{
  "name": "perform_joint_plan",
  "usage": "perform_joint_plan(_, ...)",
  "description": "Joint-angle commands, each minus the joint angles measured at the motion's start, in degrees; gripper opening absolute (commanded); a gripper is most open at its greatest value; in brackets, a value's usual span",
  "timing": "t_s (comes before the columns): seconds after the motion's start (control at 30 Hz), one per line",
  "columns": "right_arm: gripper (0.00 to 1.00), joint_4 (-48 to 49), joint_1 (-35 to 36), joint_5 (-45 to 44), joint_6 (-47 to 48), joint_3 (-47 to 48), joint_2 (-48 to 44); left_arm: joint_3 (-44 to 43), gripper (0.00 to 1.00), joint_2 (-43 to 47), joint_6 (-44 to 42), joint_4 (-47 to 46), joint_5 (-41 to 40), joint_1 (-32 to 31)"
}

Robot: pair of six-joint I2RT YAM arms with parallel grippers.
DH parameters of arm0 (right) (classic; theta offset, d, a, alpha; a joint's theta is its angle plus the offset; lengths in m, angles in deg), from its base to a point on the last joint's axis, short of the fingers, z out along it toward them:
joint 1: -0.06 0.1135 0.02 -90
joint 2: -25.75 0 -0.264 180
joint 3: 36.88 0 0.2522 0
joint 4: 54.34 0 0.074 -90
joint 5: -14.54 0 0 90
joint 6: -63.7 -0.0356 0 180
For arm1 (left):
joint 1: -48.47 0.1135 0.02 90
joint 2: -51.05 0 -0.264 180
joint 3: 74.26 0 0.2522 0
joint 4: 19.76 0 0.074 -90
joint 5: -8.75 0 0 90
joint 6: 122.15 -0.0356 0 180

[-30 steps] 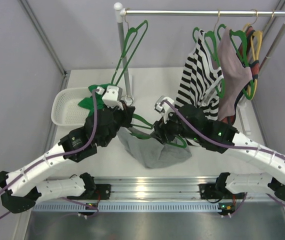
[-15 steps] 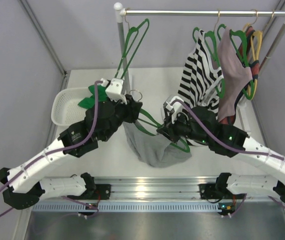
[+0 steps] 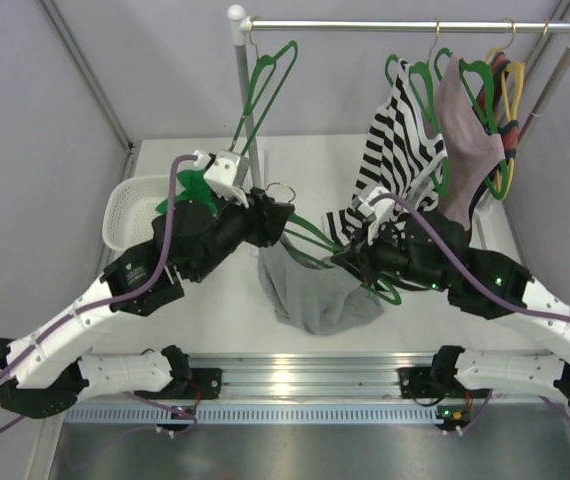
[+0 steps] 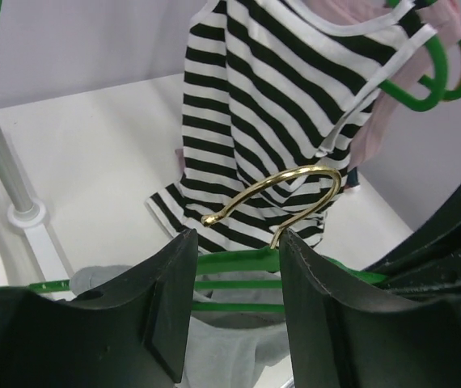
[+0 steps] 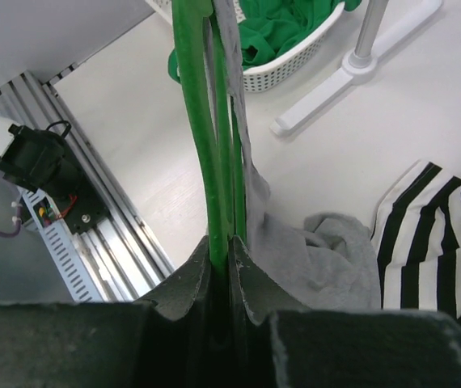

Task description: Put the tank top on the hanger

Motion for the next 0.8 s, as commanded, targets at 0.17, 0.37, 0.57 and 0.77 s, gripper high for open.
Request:
perform_joint_plan(0.17,0.0,-12.7,0.0,-11.6,-4.3,17.0,-1.4,-8.0,0.51,6.4,-3.7,-0.6,-3.9,1.0)
perform_joint_plan(0.37,0.0,-17.0,-0.2,-15.2,-3.3,29.3,4.8,-11.3,0.53,6.8,-5.2,-0.4,-3.0,1.0)
perform_joint_plan(0.57,0.0,-23.1,-0.8,-20.9,-0.3,53.1,16.9,-11.0,0.53,7.5,-5.5,-0.5,-3.5,1.0)
perform_joint_plan(0.77,0.0,-23.5,-1.0,-23.5,2.8,70.7,25.5,-11.1,0.53,7.9,-5.8,-0.3,-3.7,1.0)
